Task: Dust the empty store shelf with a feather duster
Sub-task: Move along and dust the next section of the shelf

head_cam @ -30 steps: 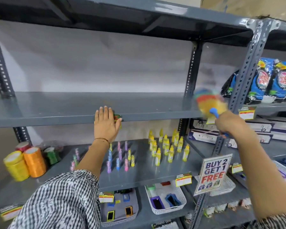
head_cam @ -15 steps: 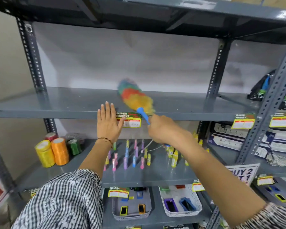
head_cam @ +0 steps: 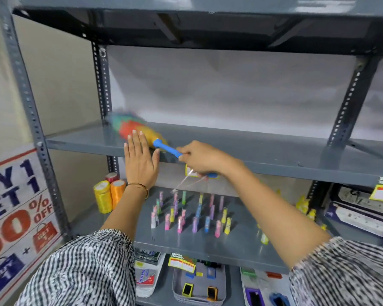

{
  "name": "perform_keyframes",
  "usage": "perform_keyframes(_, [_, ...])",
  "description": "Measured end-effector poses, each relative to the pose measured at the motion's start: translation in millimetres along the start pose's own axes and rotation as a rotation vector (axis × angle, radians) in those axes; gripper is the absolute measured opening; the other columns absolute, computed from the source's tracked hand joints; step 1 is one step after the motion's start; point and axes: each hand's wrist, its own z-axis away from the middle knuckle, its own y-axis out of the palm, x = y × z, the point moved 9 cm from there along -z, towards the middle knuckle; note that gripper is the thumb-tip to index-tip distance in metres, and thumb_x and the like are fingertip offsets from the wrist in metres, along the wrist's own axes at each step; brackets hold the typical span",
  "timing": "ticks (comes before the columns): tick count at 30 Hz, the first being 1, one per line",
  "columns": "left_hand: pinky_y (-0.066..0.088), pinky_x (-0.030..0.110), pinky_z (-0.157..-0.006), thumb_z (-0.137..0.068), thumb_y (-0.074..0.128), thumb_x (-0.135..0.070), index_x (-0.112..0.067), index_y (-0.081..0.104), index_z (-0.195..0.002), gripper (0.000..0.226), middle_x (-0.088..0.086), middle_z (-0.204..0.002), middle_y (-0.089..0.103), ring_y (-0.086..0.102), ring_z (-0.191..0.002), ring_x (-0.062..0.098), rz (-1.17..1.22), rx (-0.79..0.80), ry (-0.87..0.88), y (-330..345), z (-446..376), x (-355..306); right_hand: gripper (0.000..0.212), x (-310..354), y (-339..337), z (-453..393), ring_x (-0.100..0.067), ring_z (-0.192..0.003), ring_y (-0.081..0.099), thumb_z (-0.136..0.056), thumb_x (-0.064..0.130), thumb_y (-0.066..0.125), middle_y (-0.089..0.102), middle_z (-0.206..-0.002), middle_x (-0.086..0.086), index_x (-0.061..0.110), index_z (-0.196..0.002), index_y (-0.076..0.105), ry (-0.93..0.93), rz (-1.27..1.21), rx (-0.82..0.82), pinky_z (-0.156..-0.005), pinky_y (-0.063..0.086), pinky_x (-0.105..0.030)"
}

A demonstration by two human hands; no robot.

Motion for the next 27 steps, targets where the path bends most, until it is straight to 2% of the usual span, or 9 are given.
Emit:
perform_keyframes(3, [0.008,0.049,-0.118,-0.093,0.024,-0.044,0.0,0.013,-0.143,0.068,0.025,-0.154,0.014,0.01,-0.143,0.04,-0.012,0.001,0.013,1,-8,-8,0.038,-48,-27,-4,-0.013,-0.042,0.043,-0.098,0.019,0.046,0.05,-0.058,0.003,0.019,-0.136,0.049,-0.023,-0.129,-0.137,-0.041,0.038,-0.02])
perform_keyframes(5, [0.005,0.048,-0.118,-0.094,0.027,-0.043,-0.001,0.012,-0.144,0.067,0.024,-0.154,0.013,0.009,-0.143,0.039,-0.026,0.014,0.028,8,-14,-17,0.041,-91,-40,-3,-0.021,-0.056,0.053,-0.098,0.021,0.047,0.053,-0.065,0.007,0.02,-0.139,0.046,0.001,-0.112,-0.215,-0.047,0.037,-0.019])
perform_keyframes(7, [0.003,0.047,-0.118,-0.096,0.032,-0.042,-0.002,0.011,-0.144,0.065,0.023,-0.155,0.013,0.007,-0.144,0.038,-0.031,0.047,0.052,20,-19,-27,0.04,-139,-49,-3,-0.033,-0.09,0.064,-0.098,0.024,0.046,0.066,-0.089,0.002,0.023,-0.138,0.047,0.081,-0.001,-0.267,-0.061,0.045,-0.021])
perform_keyframes(9, [0.003,0.046,-0.118,-0.097,0.035,-0.041,-0.002,0.009,-0.144,0.066,0.023,-0.155,0.01,0.005,-0.144,0.038,-0.032,0.092,0.067,36,-21,-38,0.038,-179,-61,0,-0.036,-0.111,0.059,-0.098,0.03,0.045,0.066,-0.121,-0.01,0.029,-0.136,0.049,0.217,0.169,-0.323,-0.082,0.05,-0.034])
perform_keyframes(12, [0.001,0.044,-0.119,-0.098,0.028,-0.041,-0.004,0.004,-0.145,0.065,0.021,-0.156,0.004,0.002,-0.145,0.035,-0.035,0.16,0.054,60,-20,-48,0.033,-196,-62,1,-0.036,-0.097,0.063,-0.097,0.032,0.043,0.068,-0.111,-0.015,0.029,-0.126,0.058,0.262,0.354,-0.332,-0.076,0.052,-0.039])
perform_keyframes(18, [0.003,0.046,-0.119,-0.098,0.03,-0.037,-0.004,0.01,-0.144,0.06,0.02,-0.156,0.012,0.006,-0.145,0.034,-0.05,0.122,0.054,61,-23,-49,0.037,-151,-62,-26,-0.038,-0.099,0.061,-0.098,0.035,0.041,0.065,-0.111,-0.017,0.032,-0.133,0.048,-0.04,0.568,-0.29,-0.068,0.045,-0.036])
perform_keyframes(20, [0.003,0.047,-0.119,-0.098,0.032,-0.036,-0.003,0.012,-0.144,0.06,0.02,-0.156,0.013,0.006,-0.145,0.034,-0.055,0.109,0.094,57,-26,-54,0.037,-142,-79,-35,-0.037,-0.096,0.061,-0.098,0.039,0.041,0.068,-0.105,-0.015,0.039,-0.134,0.047,-0.132,0.595,-0.346,-0.064,0.038,-0.034])
perform_keyframes(23, [0.004,0.047,-0.119,-0.098,0.033,-0.037,-0.003,0.012,-0.144,0.061,0.021,-0.155,0.013,0.007,-0.144,0.035,-0.05,0.09,0.128,53,-33,-59,0.034,-151,-105,-46,-0.036,-0.088,0.062,-0.097,0.039,0.043,0.071,-0.095,-0.011,0.043,-0.129,0.051,-0.153,0.525,-0.45,-0.064,0.042,-0.034])
perform_keyframes(27, [0.004,0.046,-0.119,-0.097,0.027,-0.041,-0.004,0.011,-0.144,0.063,0.02,-0.156,0.012,0.006,-0.145,0.035,-0.056,0.094,0.13,54,-41,-61,0.033,-150,-83,-85,-0.035,-0.092,0.06,-0.097,0.034,0.041,0.068,-0.102,-0.012,0.037,-0.128,0.054,-0.137,0.565,-0.337,-0.064,0.04,-0.033])
